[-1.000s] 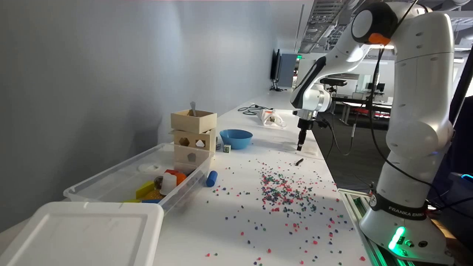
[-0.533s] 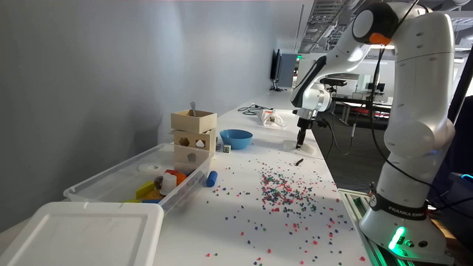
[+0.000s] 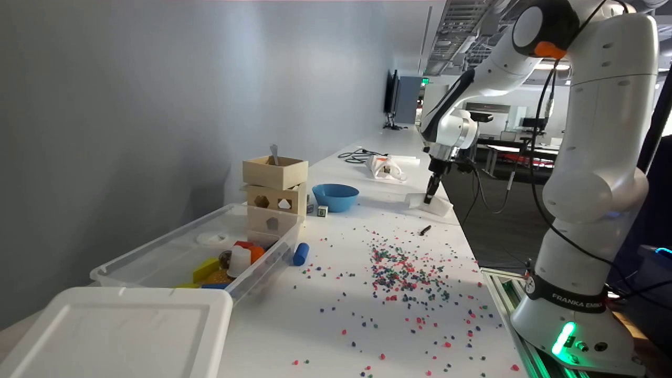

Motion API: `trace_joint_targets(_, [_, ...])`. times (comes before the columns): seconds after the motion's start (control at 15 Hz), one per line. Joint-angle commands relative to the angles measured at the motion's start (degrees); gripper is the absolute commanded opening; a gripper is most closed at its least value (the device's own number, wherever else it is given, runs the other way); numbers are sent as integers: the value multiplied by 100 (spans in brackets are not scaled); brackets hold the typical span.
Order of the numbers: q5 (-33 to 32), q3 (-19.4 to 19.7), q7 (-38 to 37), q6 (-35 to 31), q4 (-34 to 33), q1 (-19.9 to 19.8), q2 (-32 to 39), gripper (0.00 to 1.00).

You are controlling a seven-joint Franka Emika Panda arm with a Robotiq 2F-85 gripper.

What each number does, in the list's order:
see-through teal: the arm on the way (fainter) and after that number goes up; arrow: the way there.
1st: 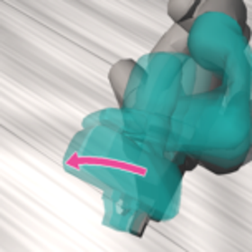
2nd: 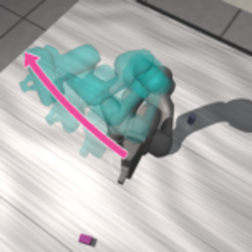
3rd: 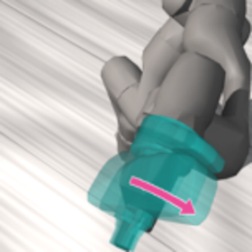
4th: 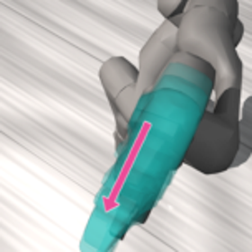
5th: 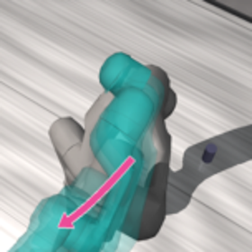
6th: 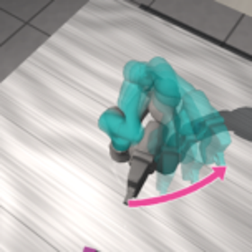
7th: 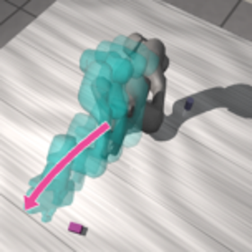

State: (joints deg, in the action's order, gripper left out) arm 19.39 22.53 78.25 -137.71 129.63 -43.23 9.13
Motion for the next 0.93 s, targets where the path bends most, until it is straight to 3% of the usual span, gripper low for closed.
trace_joint_targets(0.0, [-71,12,76,363,114,-21,-243,0])
trace_joint_targets(0.27, [-372,45,14,509,519,105,-533,0])
trace_joint_targets(0.33, [-153,37,10,418,200,79,-204,2])
trace_joint_targets(0.6, [-228,62,13,442,387,144,-342,0])
trace_joint_targets(0.87, [-590,117,-590,-268,1176,272,-953,0])
